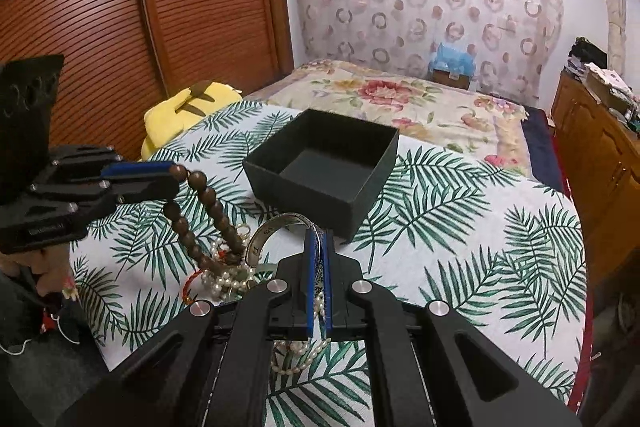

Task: Organize jewelry
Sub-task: 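Lift the bead bracelet with the left gripper while the right gripper carries the bangle toward the box, then lower the bead bracelet into the black box and open the left gripper while the right releases the bangle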

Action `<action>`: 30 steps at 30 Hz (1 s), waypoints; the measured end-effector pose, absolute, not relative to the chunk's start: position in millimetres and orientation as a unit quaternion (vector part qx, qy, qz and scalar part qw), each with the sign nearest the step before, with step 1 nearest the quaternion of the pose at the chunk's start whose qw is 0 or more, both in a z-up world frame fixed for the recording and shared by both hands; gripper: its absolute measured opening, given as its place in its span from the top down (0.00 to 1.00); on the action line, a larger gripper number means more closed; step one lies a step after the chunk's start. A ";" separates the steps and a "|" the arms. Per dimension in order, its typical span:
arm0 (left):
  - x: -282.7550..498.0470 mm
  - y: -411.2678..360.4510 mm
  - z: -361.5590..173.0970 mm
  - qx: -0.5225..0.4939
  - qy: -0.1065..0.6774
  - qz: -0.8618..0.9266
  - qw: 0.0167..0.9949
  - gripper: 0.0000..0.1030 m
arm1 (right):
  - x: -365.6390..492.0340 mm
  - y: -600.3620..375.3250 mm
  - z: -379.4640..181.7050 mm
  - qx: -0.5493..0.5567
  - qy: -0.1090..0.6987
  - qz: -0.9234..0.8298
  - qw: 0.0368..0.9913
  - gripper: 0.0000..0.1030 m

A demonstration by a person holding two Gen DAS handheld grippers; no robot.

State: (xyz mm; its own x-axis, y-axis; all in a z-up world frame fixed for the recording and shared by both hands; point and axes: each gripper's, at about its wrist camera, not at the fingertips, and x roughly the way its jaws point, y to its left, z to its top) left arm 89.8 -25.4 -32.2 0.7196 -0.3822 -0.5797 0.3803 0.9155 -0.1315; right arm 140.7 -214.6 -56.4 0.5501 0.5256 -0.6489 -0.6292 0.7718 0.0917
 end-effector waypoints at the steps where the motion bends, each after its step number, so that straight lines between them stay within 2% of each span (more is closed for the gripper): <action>1: 91.1 -25.1 -27.5 -0.001 0.308 -0.205 0.929 0.88 | 141.4 -214.3 -54.8 -0.076 0.339 0.329 0.878 0.96; 11: 102.8 -19.9 6.0 0.012 0.274 -0.189 0.943 0.88 | 153.5 -211.5 -42.9 -0.075 0.322 0.323 0.887 0.96; 20: 139.1 -8.4 9.7 0.017 0.274 -0.168 0.947 0.88 | 202.5 -193.9 -38.1 -0.074 0.306 0.302 0.900 0.96; 30: 174.9 -5.5 9.8 0.026 0.282 -0.151 0.947 0.88 | 243.0 -144.8 -66.2 -0.115 0.319 0.304 0.890 0.96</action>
